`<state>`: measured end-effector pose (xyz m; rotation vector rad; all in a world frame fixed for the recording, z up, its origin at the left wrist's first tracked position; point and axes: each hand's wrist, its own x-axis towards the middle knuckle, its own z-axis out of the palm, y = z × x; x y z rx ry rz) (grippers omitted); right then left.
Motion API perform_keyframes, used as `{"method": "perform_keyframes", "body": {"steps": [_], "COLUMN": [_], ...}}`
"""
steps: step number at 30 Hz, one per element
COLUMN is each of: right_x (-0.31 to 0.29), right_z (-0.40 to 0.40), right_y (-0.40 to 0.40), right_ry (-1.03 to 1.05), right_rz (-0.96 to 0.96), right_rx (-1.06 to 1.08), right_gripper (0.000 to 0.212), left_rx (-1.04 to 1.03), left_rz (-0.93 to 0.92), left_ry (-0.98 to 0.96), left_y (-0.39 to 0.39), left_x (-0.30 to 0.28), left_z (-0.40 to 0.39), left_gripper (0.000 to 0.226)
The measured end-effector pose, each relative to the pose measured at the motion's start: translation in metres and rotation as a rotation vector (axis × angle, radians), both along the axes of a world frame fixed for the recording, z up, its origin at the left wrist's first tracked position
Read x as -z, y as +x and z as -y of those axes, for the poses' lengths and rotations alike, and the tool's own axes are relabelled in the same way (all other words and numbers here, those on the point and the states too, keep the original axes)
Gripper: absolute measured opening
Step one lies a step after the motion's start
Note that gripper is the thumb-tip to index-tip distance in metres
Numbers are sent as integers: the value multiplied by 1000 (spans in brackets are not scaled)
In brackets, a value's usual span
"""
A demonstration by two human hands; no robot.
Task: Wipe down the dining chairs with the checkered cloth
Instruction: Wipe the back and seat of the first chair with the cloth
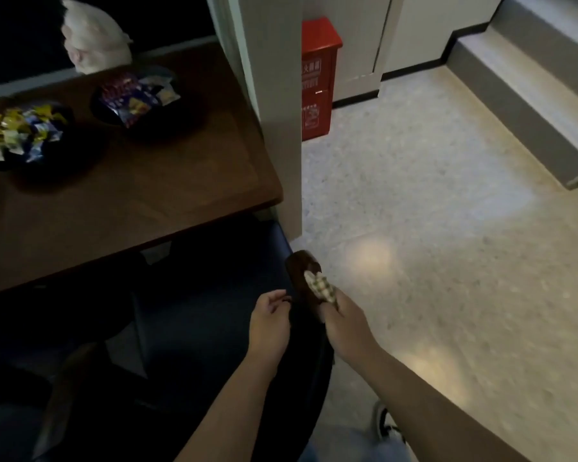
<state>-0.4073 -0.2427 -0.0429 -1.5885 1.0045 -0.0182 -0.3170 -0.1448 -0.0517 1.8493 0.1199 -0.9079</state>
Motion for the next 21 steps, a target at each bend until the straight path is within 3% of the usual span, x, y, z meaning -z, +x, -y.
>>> {"method": "perform_keyframes", "body": {"steps": [2, 7, 12, 16, 21], "right_x": [14, 36, 55, 74, 69], "right_z": [1, 15, 30, 38, 29], "right_y": [5, 16, 36, 39, 8], "right_ry": [96, 352, 577, 560, 574], "right_rz": [-33, -32, -56, -33, 230], "right_rx": [-22, 20, 56, 16, 7], "right_gripper": [17, 36, 40, 35, 31], "left_rx": [-88, -200, -195, -186, -204], "left_rz": [-102, -281, -170, -72, -69], "left_ry": [8, -55, 44, 146, 142], "left_y": [-1, -10, -10, -7, -4], "left_x": [12, 31, 42, 50, 54], "left_z": [9, 35, 54, 57, 55], "left_gripper": [19, 28, 31, 33, 40]}}
